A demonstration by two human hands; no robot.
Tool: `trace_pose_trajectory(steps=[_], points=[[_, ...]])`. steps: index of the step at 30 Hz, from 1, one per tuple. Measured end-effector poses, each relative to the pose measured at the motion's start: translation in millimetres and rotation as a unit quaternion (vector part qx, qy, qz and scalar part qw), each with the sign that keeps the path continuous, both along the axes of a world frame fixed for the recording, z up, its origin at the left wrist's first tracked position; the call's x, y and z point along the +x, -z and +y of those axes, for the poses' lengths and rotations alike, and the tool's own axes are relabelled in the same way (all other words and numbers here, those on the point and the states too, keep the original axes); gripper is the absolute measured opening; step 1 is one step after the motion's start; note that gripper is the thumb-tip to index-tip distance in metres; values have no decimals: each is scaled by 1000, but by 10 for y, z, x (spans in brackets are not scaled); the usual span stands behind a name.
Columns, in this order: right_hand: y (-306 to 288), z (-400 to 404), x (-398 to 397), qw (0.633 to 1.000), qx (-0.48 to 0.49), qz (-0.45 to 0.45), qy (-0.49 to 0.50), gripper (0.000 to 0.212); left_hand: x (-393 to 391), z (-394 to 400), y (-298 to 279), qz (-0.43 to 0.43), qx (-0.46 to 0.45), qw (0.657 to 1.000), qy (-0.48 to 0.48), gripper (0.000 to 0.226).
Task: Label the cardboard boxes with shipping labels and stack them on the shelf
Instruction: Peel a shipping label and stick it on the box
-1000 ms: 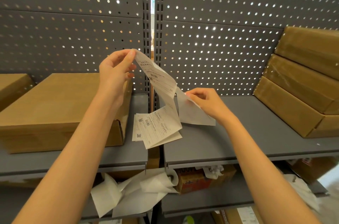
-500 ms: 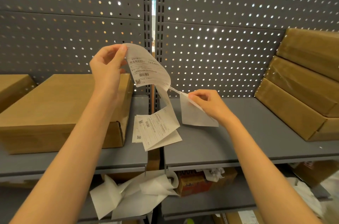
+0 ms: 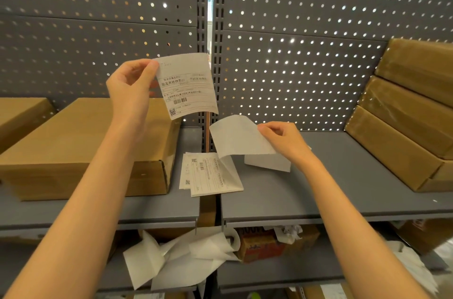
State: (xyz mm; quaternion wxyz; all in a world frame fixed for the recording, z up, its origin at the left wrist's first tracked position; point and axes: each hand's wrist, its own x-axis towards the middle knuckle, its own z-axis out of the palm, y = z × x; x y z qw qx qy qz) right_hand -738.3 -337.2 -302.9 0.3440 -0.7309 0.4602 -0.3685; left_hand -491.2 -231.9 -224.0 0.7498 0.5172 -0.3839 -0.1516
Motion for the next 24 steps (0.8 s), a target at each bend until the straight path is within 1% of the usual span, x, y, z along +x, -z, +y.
trace_pose_trajectory(steps=[2, 5, 7, 13, 16, 20, 24], points=[[-9, 8, 10, 1000, -4, 3, -4, 25, -26, 22, 6, -11, 9, 1000, 0, 7], [-80, 64, 22, 1000, -13, -15, -8, 26, -67, 67, -8, -5, 5, 1000, 6, 8], [-156, 124, 29, 999, -28, -41, -14, 26, -89, 99, -15, -7, 10, 1000, 9, 8], [-467, 412, 139, 984, -72, -139, -79, 23, -165, 229, -26, -28, 26, 999, 12, 7], [-593, 553, 234, 975, -87, -168, -118, 24, -188, 321, -32, -26, 34, 999, 26, 5], [-655, 659, 360, 965, -91, -181, -164, 24, -159, 466, -28, -35, 57, 997, 39, 7], [-619, 739, 492, 962, -100, -174, -182, 22, -83, 613, -14, -35, 68, 996, 45, 7]])
